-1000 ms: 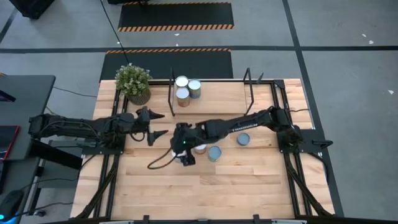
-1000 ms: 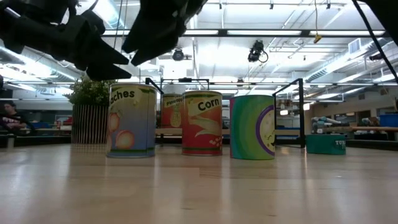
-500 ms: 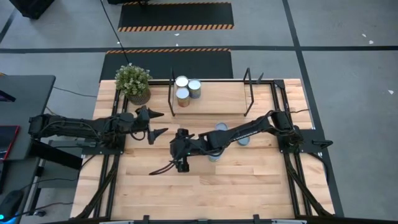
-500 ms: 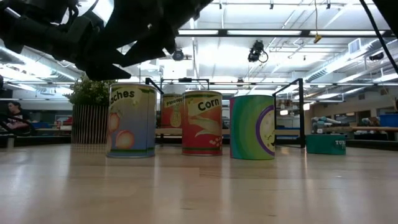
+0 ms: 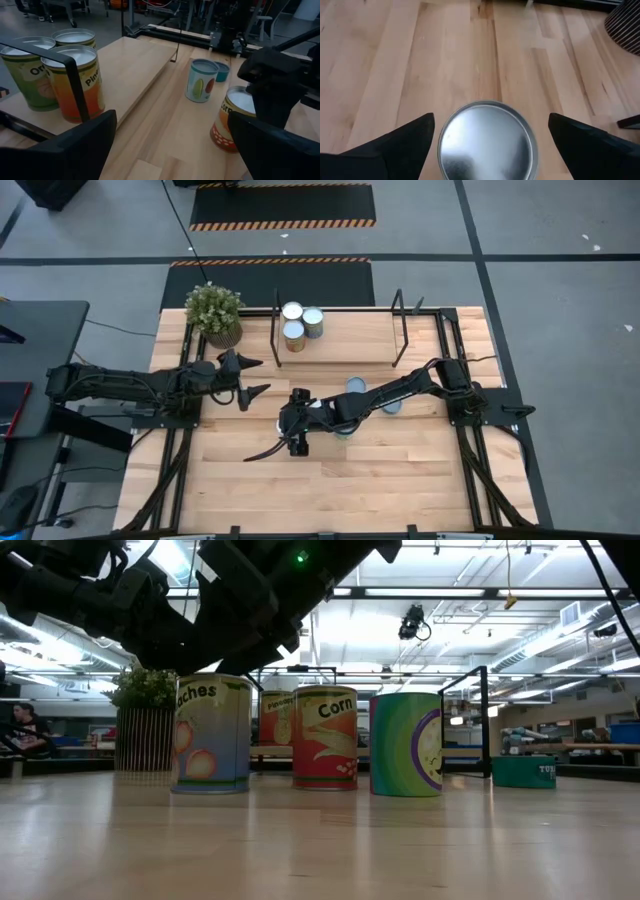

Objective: Pick and place cans onto a shelf
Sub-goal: Put the canned peaches on the shelf

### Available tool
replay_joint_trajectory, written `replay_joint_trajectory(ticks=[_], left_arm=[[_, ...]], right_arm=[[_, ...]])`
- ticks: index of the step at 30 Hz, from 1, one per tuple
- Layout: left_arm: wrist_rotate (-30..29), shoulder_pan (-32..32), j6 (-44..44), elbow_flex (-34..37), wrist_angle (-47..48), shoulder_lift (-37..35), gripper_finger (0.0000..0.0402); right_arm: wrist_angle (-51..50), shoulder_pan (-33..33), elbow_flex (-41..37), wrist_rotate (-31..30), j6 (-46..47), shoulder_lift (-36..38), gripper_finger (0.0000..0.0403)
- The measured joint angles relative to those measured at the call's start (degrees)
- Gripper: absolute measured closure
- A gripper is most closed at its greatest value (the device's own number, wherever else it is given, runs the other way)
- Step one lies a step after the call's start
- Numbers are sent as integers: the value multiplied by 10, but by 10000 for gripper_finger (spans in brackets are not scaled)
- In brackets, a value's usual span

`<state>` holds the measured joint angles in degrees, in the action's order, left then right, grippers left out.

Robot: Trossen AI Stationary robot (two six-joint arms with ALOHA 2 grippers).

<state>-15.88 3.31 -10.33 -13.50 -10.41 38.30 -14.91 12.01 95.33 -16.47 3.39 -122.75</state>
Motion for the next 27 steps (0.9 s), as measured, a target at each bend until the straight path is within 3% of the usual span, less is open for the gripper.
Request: replay_joint_trajectory(ticks=[10, 19, 27], left_arm=[[0, 0, 0, 0, 0, 0, 14], [0, 0, 0, 0, 9, 0, 14], [0, 0, -11, -1, 9, -1, 14]], right_arm=[[-5, 5, 0, 0, -6, 2, 3], [-170, 27, 41, -5, 28, 62, 3], [-212, 26, 40, -15, 59, 42, 3]])
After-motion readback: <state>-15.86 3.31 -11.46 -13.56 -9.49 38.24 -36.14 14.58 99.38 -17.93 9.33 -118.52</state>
